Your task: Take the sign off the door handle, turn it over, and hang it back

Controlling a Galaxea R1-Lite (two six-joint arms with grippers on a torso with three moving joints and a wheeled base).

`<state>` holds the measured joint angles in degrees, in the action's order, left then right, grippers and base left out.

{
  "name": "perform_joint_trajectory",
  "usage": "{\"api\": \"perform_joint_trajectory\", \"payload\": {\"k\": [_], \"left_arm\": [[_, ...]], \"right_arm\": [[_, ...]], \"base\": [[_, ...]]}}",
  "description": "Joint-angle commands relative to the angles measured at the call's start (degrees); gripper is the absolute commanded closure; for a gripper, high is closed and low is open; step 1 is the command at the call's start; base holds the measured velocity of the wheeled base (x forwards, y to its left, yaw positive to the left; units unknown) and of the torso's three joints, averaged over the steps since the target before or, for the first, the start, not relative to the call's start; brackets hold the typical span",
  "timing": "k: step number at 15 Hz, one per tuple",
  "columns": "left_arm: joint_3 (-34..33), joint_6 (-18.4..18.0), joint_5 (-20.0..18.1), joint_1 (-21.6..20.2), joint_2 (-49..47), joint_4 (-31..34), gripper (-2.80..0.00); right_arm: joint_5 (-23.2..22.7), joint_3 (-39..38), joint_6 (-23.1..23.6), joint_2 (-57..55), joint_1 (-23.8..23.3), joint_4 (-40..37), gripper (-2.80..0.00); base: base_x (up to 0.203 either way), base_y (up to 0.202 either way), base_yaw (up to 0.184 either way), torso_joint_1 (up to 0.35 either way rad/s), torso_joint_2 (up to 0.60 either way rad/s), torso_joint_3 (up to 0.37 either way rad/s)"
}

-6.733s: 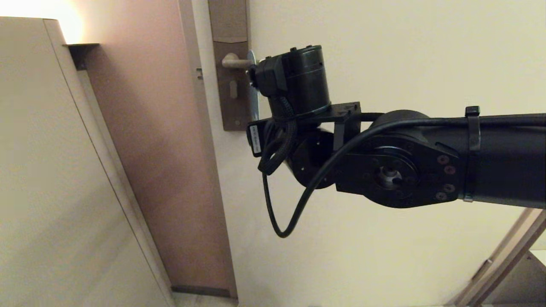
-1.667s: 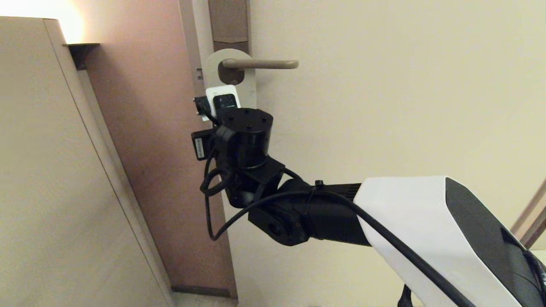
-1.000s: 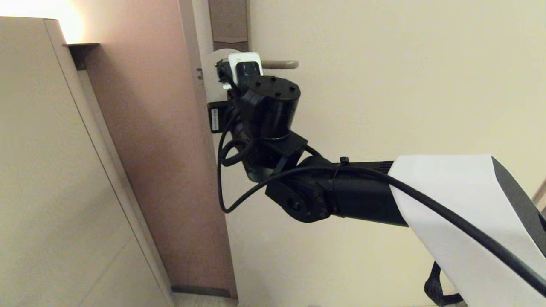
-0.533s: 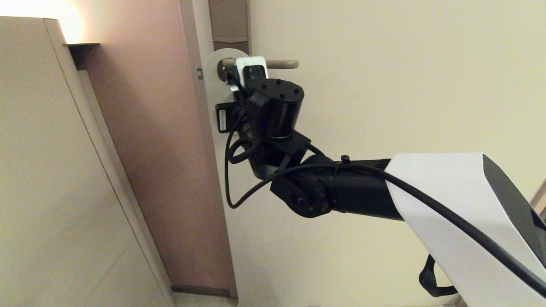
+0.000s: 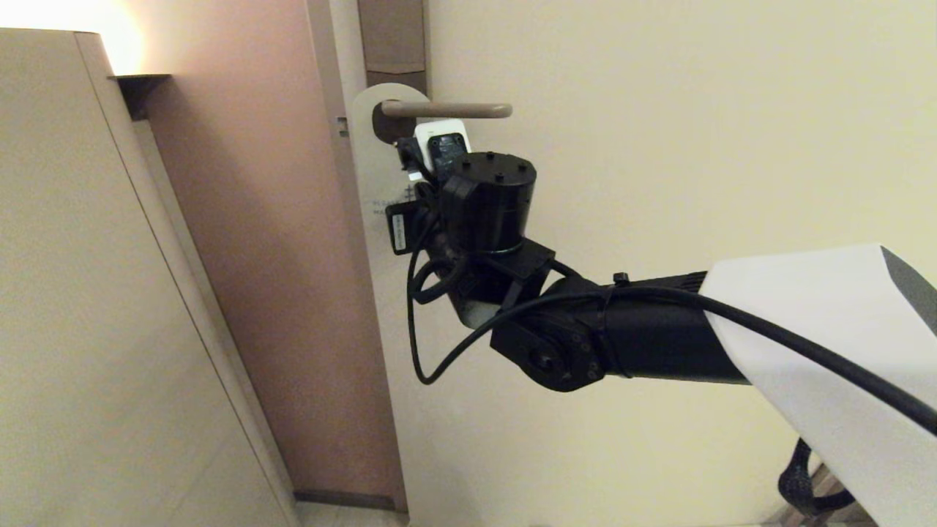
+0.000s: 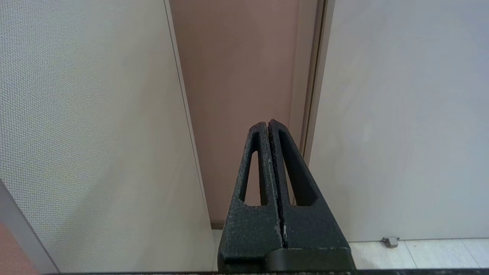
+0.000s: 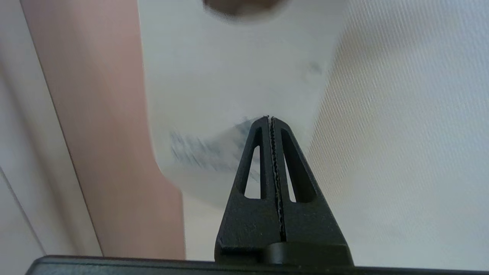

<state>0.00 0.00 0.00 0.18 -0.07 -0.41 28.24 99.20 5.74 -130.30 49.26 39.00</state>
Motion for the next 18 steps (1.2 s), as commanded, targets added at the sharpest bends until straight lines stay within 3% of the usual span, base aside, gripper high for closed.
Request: {"api": "perform_joint_trajectory", "payload": {"k": [1,5,9,13,18], "left_arm": [[0.0,0.0,0.0,-0.01,-0.01,-0.02,0.0],[0.0,0.0,0.0,-0.01,-0.01,-0.02,0.0],[0.0,0.0,0.0,-0.01,-0.01,-0.02,0.0],[0.0,0.0,0.0,-0.01,0.06,-0.02,0.0],[0.0,0.0,0.0,-0.01,-0.01,-0.02,0.0]], "right_arm": [[0.2,-7.97,0.1,6.04,-0.58,0.05,0.0],[0.4,-24.88,0.17,17.42,-4.22,-2.42,0.0],[0.45,-39.22,-0.05,31.99,-11.99,-13.29,0.0],[0.53,-46.39,-0.64,45.44,-21.4,-30.6,0.0],[2.02,-53.81,-0.63,62.6,-33.19,-42.41,0.0]], "base": [[0.0,0.0,0.0,0.0,0.0,0.0],[0.0,0.0,0.0,0.0,0.0,0.0],[0.0,0.0,0.0,0.0,0.0,0.0],[0.0,0.0,0.0,0.0,0.0,0.0],[0.0,0.0,0.0,0.0,0.0,0.0]]}}
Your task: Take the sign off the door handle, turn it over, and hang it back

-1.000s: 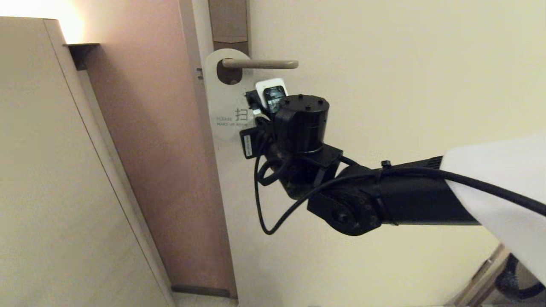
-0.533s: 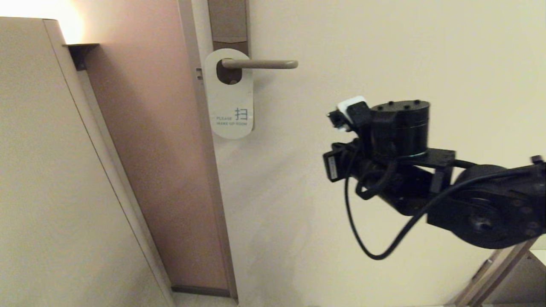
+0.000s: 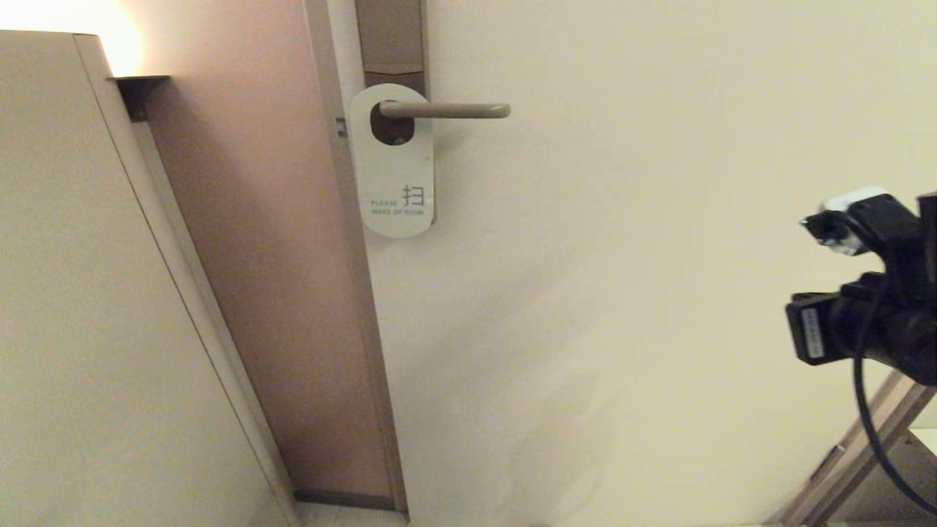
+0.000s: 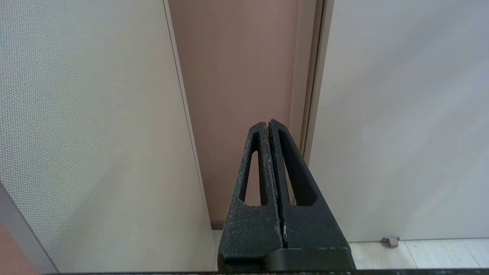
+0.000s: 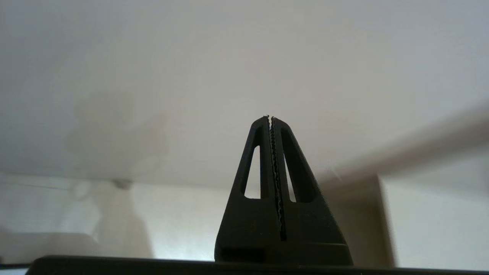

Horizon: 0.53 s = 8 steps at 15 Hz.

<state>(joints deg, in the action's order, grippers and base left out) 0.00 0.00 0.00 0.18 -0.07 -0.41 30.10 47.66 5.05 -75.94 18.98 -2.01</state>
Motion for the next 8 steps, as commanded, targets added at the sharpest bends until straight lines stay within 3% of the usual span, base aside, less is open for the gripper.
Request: {"api": "perform_joint_trajectory", "payload": {"k": [1,5,8], "left_arm": [[0.0,0.0,0.0,0.03,-0.01,-0.02,0.0],[0.0,0.0,0.0,0.01,-0.01,-0.02,0.0],[0.0,0.0,0.0,-0.01,-0.01,-0.02,0.0]], "right_arm": [[0.11,-4.54,0.01,12.4,-4.55,-2.35,0.0],[-2.63,-17.15,1.08,31.66,-10.6,-3.27,0.0],[-5.79,-32.77,3.24,44.79,-14.16,3.12,0.0]], "base": [[0.0,0.0,0.0,0.0,0.0,0.0],[0.0,0.0,0.0,0.0,0.0,0.0],[0.0,0.0,0.0,0.0,0.0,0.0]]}}
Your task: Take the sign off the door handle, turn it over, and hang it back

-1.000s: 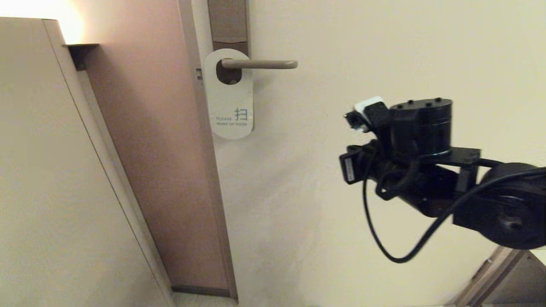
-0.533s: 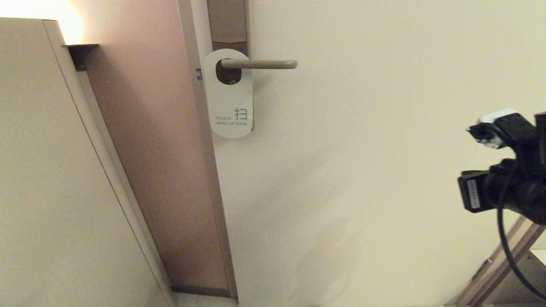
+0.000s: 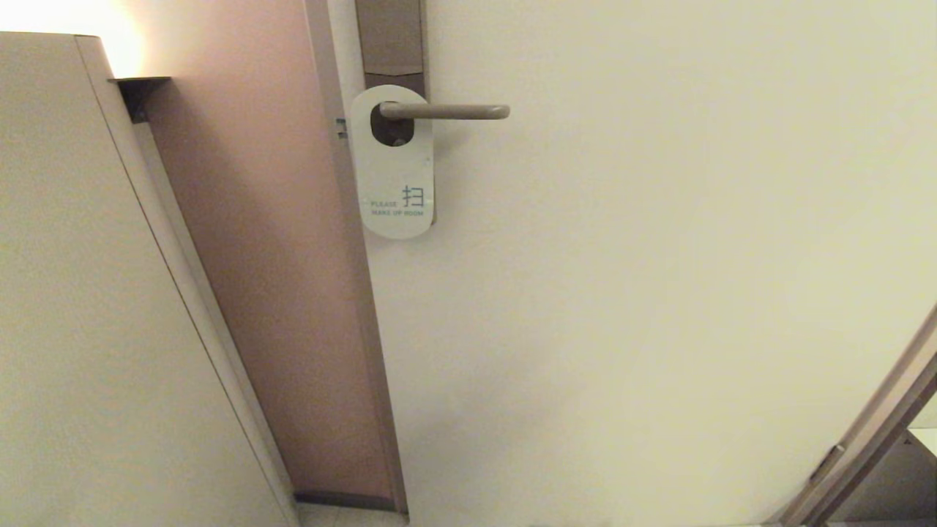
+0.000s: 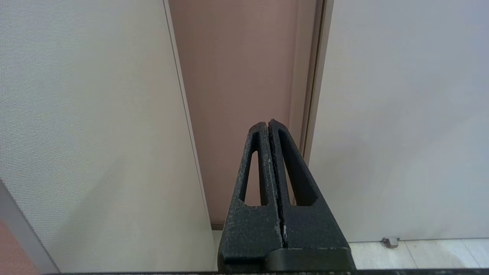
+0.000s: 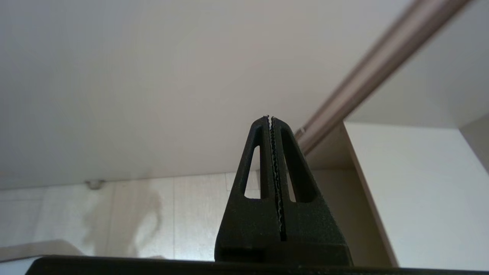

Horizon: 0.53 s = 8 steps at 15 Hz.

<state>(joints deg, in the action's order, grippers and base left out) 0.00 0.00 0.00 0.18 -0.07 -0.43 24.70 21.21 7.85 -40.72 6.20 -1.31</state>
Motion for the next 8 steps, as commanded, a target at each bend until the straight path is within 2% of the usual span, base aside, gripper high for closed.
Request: {"api": "perform_joint_trajectory", "payload": {"k": [1,2,4,5,6,8], "left_arm": [[0.0,0.0,0.0,-0.01,-0.01,-0.01,0.0],[0.0,0.0,0.0,-0.01,-0.01,-0.01,0.0],[0.0,0.0,0.0,-0.01,-0.01,-0.01,0.0],[0.0,0.0,0.0,-0.01,-0.01,-0.01,0.0],[0.0,0.0,0.0,0.08,-0.01,-0.01,0.0],[0.0,0.0,0.0,-0.01,-0.01,-0.01,0.0]], "right_arm": [[-1.61,-10.83,1.46,12.98,-1.95,5.76,0.0],[-4.12,-15.01,2.69,15.93,-2.52,8.67,0.0],[-13.64,-20.64,5.52,21.71,-5.53,13.36,0.0],[-20.32,-20.94,6.44,24.28,-7.17,12.65,0.0],[-24.8,-21.11,7.05,25.61,-8.1,10.97,0.0],[-25.97,-21.2,7.09,29.01,-7.51,6.0,0.0]], "base": [[0.0,0.0,0.0,0.0,0.0,0.0],[0.0,0.0,0.0,0.0,0.0,0.0],[0.0,0.0,0.0,0.0,0.0,0.0],[0.0,0.0,0.0,0.0,0.0,0.0],[0.0,0.0,0.0,0.0,0.0,0.0],[0.0,0.0,0.0,0.0,0.0,0.0]]}}
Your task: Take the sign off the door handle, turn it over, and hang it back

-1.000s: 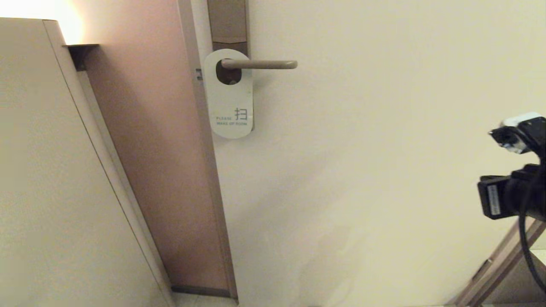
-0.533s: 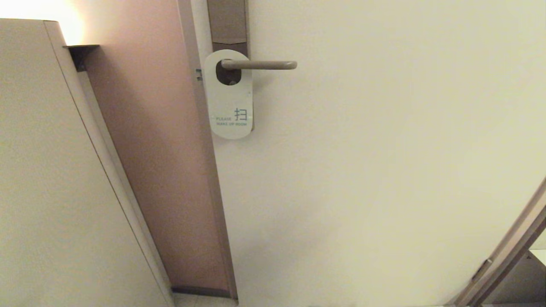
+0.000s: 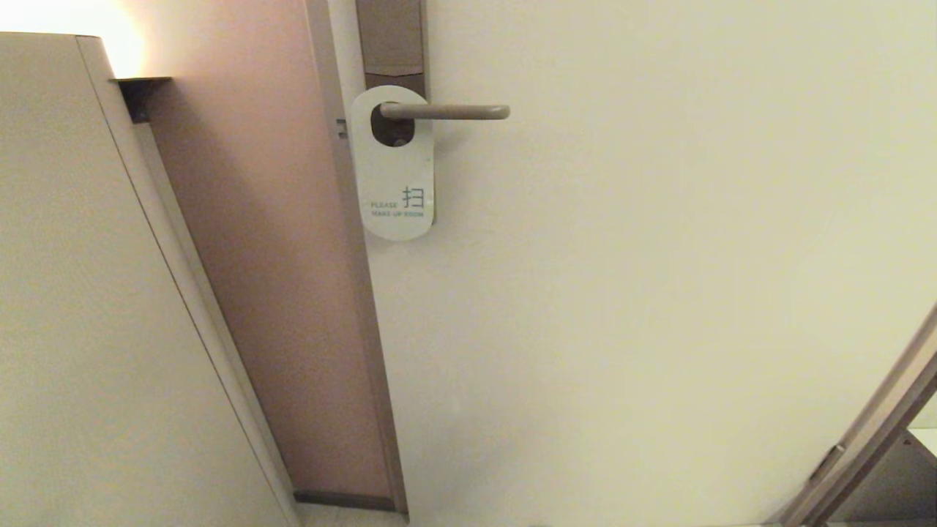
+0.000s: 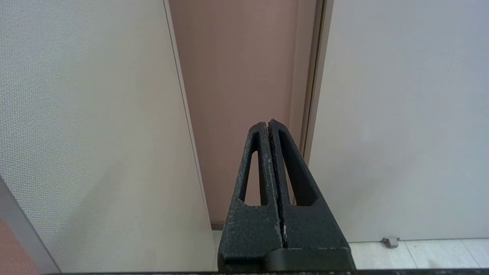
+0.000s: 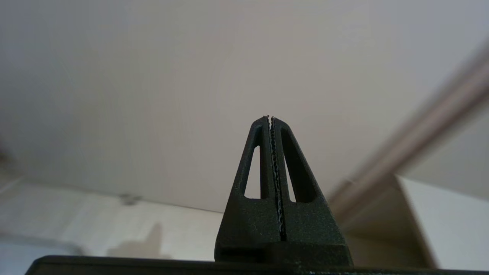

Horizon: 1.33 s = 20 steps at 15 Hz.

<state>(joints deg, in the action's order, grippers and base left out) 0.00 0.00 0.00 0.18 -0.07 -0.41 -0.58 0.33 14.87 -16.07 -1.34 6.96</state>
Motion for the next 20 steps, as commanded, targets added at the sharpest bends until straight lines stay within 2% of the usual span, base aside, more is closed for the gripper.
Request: {"api": "perform_joint_trajectory", "payload": {"k": [1,6,9,12,13,20], "left_arm": [[0.0,0.0,0.0,0.08,-0.01,-0.02,0.0],[0.0,0.0,0.0,-0.01,-0.01,-0.02,0.0],[0.0,0.0,0.0,-0.01,-0.01,-0.02,0.0],[0.0,0.0,0.0,-0.01,-0.01,-0.02,0.0],[0.0,0.0,0.0,-0.01,-0.01,-0.02,0.0],[0.0,0.0,0.0,-0.01,-0.01,-0.02,0.0]], "right_arm": [[-0.83,-0.32,-0.06,6.01,0.49,-3.02,0.0],[-0.9,-0.33,-1.19,15.49,0.9,-3.01,0.0],[-0.56,-0.33,-3.15,16.07,0.9,-2.93,0.0],[-0.38,-0.33,-12.44,16.07,0.9,-5.76,0.0],[0.14,-0.33,-13.64,16.07,0.9,-6.53,0.0],[0.14,-0.33,-14.14,16.07,0.9,-6.44,0.0]], "base": [[0.0,0.0,0.0,0.0,0.0,0.0],[0.0,0.0,0.0,0.0,0.0,0.0],[0.0,0.0,0.0,0.0,0.0,0.0],[0.0,0.0,0.0,0.0,0.0,0.0],[0.0,0.0,0.0,0.0,0.0,0.0],[0.0,0.0,0.0,0.0,0.0,0.0]]}}
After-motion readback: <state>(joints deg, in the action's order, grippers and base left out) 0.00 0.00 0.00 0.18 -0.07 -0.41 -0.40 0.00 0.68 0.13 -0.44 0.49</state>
